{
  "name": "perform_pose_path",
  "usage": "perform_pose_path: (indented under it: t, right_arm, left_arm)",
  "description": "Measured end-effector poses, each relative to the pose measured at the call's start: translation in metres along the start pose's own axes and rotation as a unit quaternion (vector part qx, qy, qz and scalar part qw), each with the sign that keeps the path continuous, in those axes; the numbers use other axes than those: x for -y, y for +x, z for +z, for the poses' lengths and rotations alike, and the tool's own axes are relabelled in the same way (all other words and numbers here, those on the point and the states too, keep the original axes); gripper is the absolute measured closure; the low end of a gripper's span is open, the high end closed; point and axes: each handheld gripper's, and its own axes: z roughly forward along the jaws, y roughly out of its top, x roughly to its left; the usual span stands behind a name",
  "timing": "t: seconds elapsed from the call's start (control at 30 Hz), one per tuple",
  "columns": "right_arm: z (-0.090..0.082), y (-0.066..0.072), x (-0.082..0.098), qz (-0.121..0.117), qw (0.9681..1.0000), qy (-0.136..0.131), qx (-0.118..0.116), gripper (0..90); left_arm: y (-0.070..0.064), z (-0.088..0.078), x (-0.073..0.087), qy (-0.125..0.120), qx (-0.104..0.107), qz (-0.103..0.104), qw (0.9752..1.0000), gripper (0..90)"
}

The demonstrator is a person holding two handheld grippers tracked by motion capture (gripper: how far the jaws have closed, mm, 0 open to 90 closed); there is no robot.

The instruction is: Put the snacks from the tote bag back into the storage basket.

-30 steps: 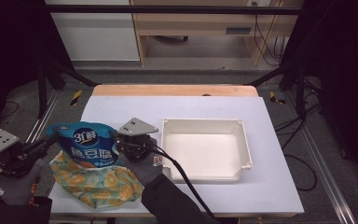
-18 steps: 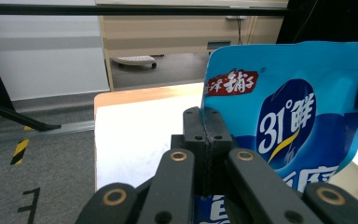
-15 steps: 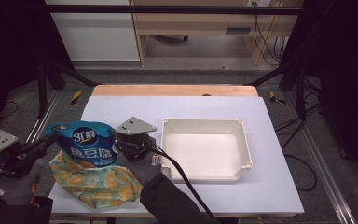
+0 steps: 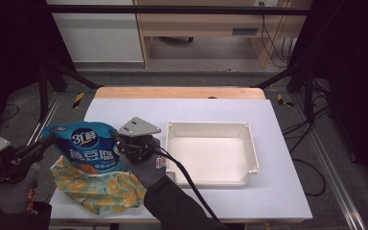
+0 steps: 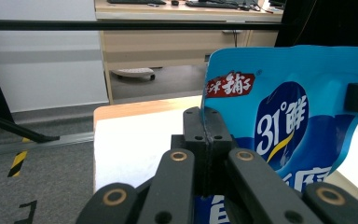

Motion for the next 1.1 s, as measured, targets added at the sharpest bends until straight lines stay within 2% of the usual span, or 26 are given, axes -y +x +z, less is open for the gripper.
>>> perform_pose_path:
  t: [0.5,1.1]
  right_arm:
    - [-0.006,0.002,-0.013,-0.013,0.9999,-0.006,0.001,90.0]
    - [-0.017,0.002,-0.033,-0.029,0.9994,-0.018,0.003,90.0]
  left_arm:
    - [-0.006,-0.008,-0.011,-0.011,-0.005,0.005,0.9999,90.0]
    - [-0.012,-0.013,-0.031,-0.022,-0.004,0.016,0.9996,90.0]
